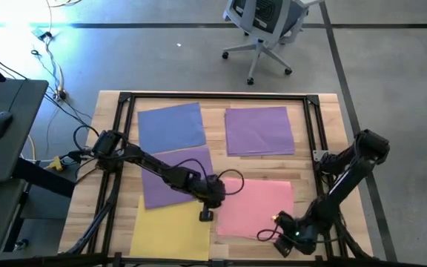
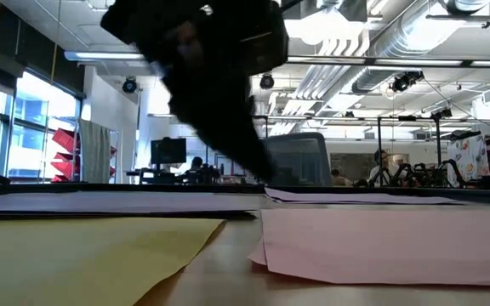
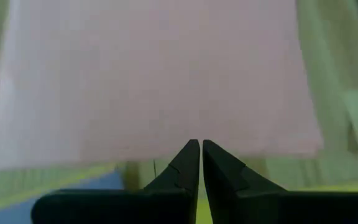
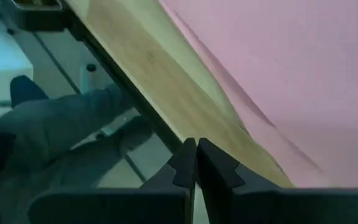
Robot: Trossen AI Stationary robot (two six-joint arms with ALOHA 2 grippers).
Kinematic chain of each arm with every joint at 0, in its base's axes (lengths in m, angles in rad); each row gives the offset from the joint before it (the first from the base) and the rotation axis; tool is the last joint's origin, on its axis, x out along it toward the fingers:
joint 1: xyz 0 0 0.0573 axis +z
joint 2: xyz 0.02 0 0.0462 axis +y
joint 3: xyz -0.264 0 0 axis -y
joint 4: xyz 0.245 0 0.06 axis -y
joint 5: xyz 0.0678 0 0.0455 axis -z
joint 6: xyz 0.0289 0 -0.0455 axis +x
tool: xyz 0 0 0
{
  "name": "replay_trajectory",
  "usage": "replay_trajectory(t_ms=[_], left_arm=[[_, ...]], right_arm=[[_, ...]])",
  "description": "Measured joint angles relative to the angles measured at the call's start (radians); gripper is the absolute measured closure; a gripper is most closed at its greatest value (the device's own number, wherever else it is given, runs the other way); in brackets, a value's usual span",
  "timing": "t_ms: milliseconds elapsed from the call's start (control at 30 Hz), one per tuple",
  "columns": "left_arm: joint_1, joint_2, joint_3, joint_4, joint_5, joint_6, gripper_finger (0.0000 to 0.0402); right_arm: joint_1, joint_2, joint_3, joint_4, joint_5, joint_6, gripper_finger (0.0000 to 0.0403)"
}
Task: Organize paper
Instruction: Adjust the pink papers
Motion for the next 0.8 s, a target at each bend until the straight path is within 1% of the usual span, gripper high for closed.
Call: replay_trajectory(t_ms=[100,200,400,533,700,800], left_arm=[[0.021,0.0,0.0,0.091,-0.001,-0.04,0.0402],[0.041,0.008,0.002,0.109,0.005,-0.046,0.0401],[0.058,0.023,0.0,-0.008,0.035,-0.047,0.0402],[0.045,0.023,0.001,-0.03,0.077,-0.047,0.0402],[0.021,0.023,0.001,-0.031,0.078,-0.019,0.0402],[0.014,0.023,0.001,-0.033,0.078,-0.02,0.0402]], right_arm=[[0.0,0.057,-0.002,0.015,-0.066,-0.007,0.0403],[0.004,0.077,0.002,0.003,-0.089,0.027,0.0403],[0.015,0.061,0.006,-0.104,-0.115,0.122,0.0403],[0.023,0.056,0.005,-0.139,-0.123,0.16,0.0403],[0.028,0.051,0.004,-0.172,-0.131,0.211,0.0403],[0.03,0.03,0.004,-0.24,-0.151,0.245,0.0403]])
